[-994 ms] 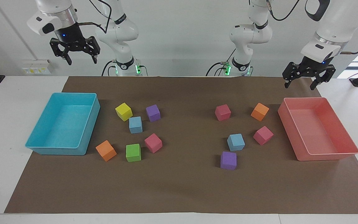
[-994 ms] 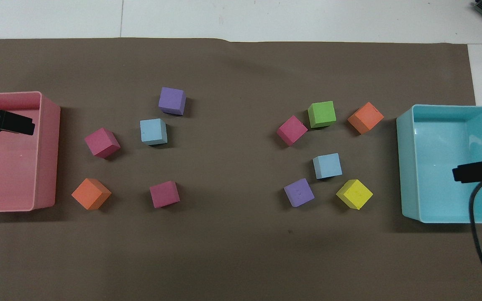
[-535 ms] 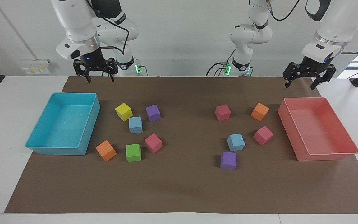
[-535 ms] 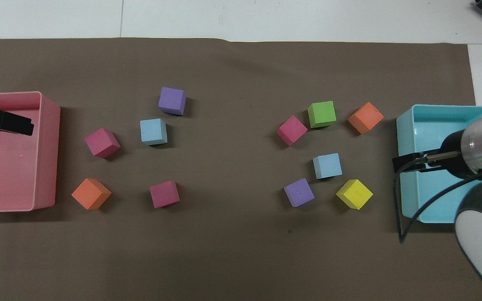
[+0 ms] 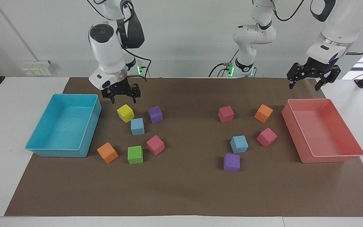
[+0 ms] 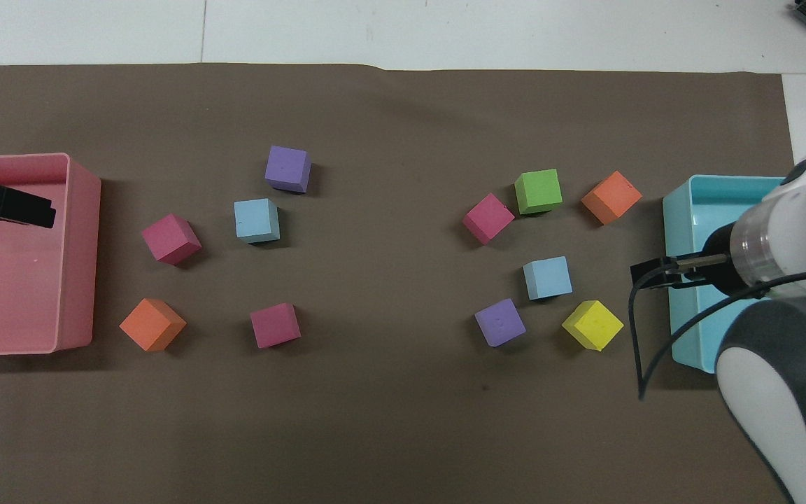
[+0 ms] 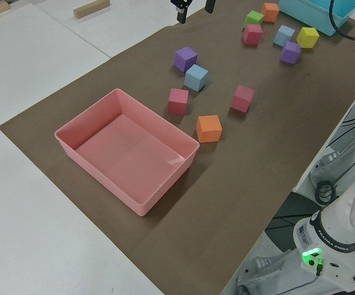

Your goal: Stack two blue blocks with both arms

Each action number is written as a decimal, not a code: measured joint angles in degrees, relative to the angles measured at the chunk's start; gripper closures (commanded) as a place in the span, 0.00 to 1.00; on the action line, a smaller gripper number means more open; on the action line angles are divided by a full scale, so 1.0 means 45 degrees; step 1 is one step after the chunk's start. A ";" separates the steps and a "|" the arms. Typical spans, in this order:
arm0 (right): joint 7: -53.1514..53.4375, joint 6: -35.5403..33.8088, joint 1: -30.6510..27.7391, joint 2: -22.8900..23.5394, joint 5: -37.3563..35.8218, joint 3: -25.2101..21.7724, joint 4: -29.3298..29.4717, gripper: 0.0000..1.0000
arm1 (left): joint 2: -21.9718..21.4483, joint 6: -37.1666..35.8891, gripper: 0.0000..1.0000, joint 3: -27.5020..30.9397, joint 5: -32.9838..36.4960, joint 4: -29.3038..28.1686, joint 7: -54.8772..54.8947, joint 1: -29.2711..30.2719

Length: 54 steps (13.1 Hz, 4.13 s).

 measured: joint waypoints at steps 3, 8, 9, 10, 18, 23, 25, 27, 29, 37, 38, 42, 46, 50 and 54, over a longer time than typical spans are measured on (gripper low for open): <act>0.0237 0.1602 0.0085 0.0934 0.0000 -0.0030 -0.0709 0.00 | 0.0000 -0.0015 0.00 0.0000 0.0000 0.0000 0.0000 0.0000; 0.0523 0.3055 0.0048 0.1378 0.0001 -0.0083 -0.1696 0.00 | 0.0000 -0.0032 0.00 -0.0001 0.0000 0.0000 0.0000 0.0000; 0.0529 0.3424 0.0037 0.1395 0.0012 -0.0083 -0.1925 0.00 | 0.0000 -0.0033 0.00 -0.0001 0.0000 0.0000 -0.0001 0.0000; 0.0534 0.3747 0.0030 0.1421 0.0055 -0.0082 -0.2142 0.00 | 0.0000 -0.0033 0.00 -0.0001 0.0000 0.0000 -0.0001 0.0000; 0.0122 0.5242 0.0048 0.2238 0.0912 -0.0030 -0.2534 0.00 | 0.0000 -0.0035 0.00 -0.0006 0.0000 0.0000 -0.0003 0.0000; -0.0105 0.5675 0.0048 0.2343 0.0913 -0.0033 -0.2892 0.00 | 0.0000 0.0010 0.00 -0.0044 0.0000 0.0005 -0.0005 -0.0003; -0.0107 0.5733 0.0048 0.2347 0.0913 -0.0033 -0.2945 0.18 | 0.0001 0.0020 0.00 -0.0073 0.0000 0.0009 -0.0005 -0.0009; -0.0111 0.5745 0.0048 0.2347 0.0914 -0.0032 -0.2947 0.99 | 0.0002 0.0021 0.00 -0.0104 0.0000 0.0009 -0.0005 -0.0011; -0.0111 0.5745 0.0049 0.2335 0.0914 -0.0035 -0.2946 1.00 | 0.0004 0.0032 0.00 -0.0106 -0.0008 0.0009 -0.0005 -0.0012; -0.0004 0.3900 0.0485 0.1282 0.0961 -0.0020 -0.2172 1.00 | 0.0111 0.0237 0.00 -0.0105 -0.0081 0.0009 -0.0005 -0.0012; -0.0005 0.3030 0.0485 0.0978 0.0960 -0.0019 -0.1783 1.00 | 0.0220 0.0377 0.00 -0.0105 -0.0083 0.0009 -0.0005 -0.0012; -0.0063 0.1019 0.0836 0.0767 0.0945 0.0119 -0.0220 1.00 | 0.1144 0.0786 0.00 -0.0191 -0.0098 0.0638 -0.0024 -0.0016; -0.0011 0.0098 0.1706 0.1905 0.0643 0.0192 0.1575 1.00 | 0.2460 0.1717 0.00 -0.0699 -0.0106 0.1402 -0.0969 -0.0032; 0.1623 -0.0309 0.2834 0.3771 0.0632 0.0211 0.3637 1.00 | 0.3346 0.2443 0.00 -0.0915 -0.0109 0.1455 -0.2120 -0.0626; 0.3532 -0.0252 0.3806 0.6319 0.0612 0.0216 0.6098 1.00 | 0.3907 0.3473 0.00 -0.0935 -0.0109 0.1206 -0.3170 -0.1109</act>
